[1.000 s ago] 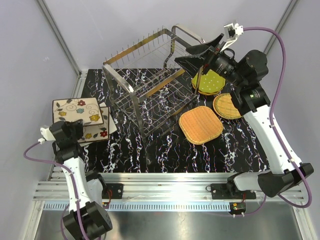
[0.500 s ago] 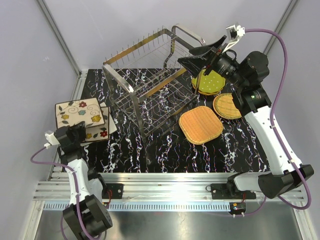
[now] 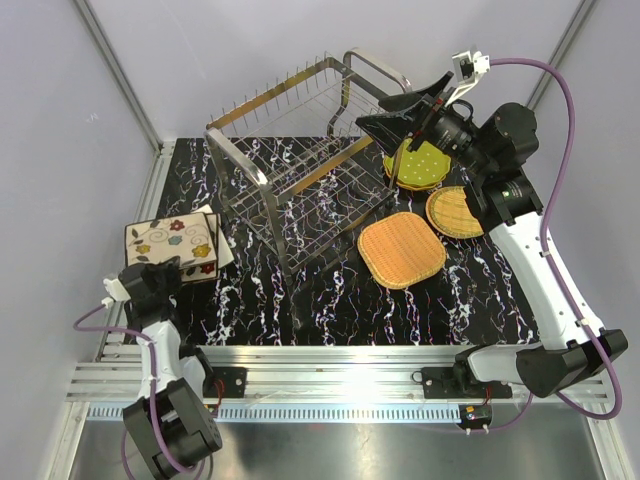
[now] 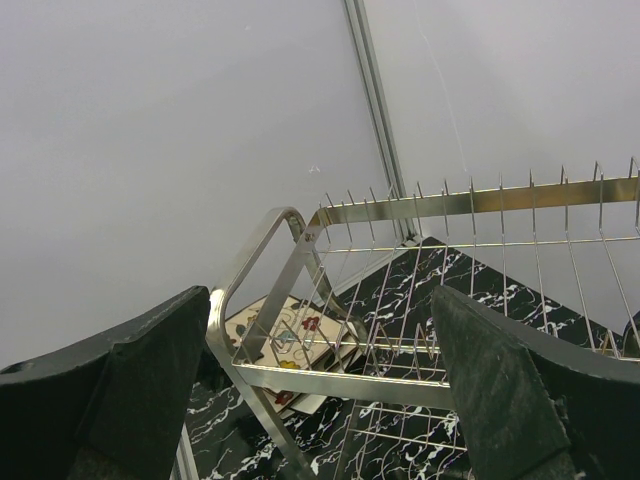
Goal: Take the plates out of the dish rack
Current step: Place the plate on the table
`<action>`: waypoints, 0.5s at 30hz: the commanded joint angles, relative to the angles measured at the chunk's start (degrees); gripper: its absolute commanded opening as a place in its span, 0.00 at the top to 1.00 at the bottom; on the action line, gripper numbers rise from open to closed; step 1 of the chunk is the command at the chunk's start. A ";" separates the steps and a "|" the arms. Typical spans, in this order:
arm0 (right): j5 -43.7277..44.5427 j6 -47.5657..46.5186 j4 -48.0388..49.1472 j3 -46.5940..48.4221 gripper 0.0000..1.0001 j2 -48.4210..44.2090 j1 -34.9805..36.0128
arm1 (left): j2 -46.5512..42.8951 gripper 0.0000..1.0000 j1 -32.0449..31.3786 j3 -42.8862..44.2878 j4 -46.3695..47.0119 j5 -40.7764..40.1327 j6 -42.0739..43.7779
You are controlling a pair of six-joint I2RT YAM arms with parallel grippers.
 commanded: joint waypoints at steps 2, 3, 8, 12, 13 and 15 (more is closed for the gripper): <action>-1.14 0.36 1.86 0.14 0.00 -1.61 -0.54 | -1.75 1.00 0.28 1.17 21.02 3.04 -1.45; -1.14 0.36 1.86 0.14 0.00 -1.61 -0.54 | -1.75 1.00 0.28 0.82 20.94 2.95 -1.36; -1.22 0.54 2.21 -0.21 0.00 -1.70 -0.54 | -2.10 0.97 0.28 -1.55 20.50 2.86 -1.01; -1.22 0.45 2.21 -0.57 0.00 -1.96 -0.54 | -2.63 0.81 0.28 -2.79 18.92 2.78 -0.40; -1.22 0.45 2.21 -0.74 0.00 -2.05 -0.54 | -2.72 0.78 0.19 -3.14 18.57 2.69 -0.22; -1.14 0.45 2.30 -0.92 0.00 -2.23 -0.54 | -3.07 0.73 0.19 -3.49 17.60 2.60 0.04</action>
